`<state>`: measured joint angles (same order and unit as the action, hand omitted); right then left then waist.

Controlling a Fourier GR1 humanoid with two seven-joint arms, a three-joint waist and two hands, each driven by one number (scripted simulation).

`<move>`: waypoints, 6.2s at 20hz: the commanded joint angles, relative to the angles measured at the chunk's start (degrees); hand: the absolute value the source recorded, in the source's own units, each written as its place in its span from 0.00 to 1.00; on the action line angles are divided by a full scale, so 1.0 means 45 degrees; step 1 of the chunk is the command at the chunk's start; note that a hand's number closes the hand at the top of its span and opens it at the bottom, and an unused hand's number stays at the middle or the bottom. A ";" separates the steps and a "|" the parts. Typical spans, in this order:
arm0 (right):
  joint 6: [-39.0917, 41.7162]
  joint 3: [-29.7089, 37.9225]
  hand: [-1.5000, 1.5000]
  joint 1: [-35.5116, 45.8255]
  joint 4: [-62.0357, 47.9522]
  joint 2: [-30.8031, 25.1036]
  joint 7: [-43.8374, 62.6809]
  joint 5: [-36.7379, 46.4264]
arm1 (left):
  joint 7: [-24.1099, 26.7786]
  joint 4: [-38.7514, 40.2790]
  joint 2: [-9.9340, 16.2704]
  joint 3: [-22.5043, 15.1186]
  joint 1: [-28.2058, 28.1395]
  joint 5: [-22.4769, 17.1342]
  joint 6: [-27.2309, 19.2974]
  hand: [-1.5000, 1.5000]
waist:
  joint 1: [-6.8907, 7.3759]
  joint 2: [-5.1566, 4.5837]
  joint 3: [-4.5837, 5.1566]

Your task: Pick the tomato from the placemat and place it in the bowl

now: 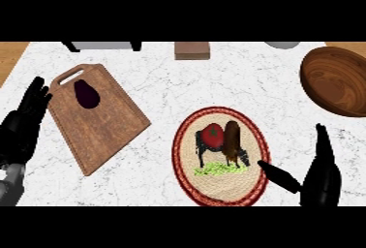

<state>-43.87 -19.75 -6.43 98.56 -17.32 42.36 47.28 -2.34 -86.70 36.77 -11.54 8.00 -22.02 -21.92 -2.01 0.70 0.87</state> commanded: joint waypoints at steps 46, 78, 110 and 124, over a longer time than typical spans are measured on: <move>1.1449 -0.0298 0.00 0.7074 -0.4244 0.3841 0.9353 -0.0800 | -0.0170 0.0050 -0.1331 0.0192 0.0457 0.1172 0.0439 0.50 | 0.0602 -0.0135 -0.0187; 0.7821 -0.0101 1.00 0.8255 -0.8905 0.3830 0.6008 -0.0359 | -0.0743 -0.0071 -0.2019 0.1861 0.0081 0.2121 0.1950 0.50 | 0.0517 -0.0148 -0.0192; 0.9507 0.5037 1.00 1.1057 -0.5066 -0.3607 -0.0195 -0.0004 | -0.0330 -0.0253 -0.2927 0.2362 -0.0525 0.3033 0.2445 0.50 | 0.0458 -0.0144 -0.0193; 0.6216 0.8165 1.00 1.2066 -1.3669 -0.4875 -0.7446 -0.1493 | -0.0485 0.0315 -0.3461 0.2647 0.0493 0.3191 0.2822 0.50 | 0.0790 -0.0328 -0.0211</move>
<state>-13.68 13.31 45.89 46.93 -36.41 17.54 42.58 -5.51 -87.60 21.59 -0.95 8.47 -6.48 -10.62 1.18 -0.49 -0.07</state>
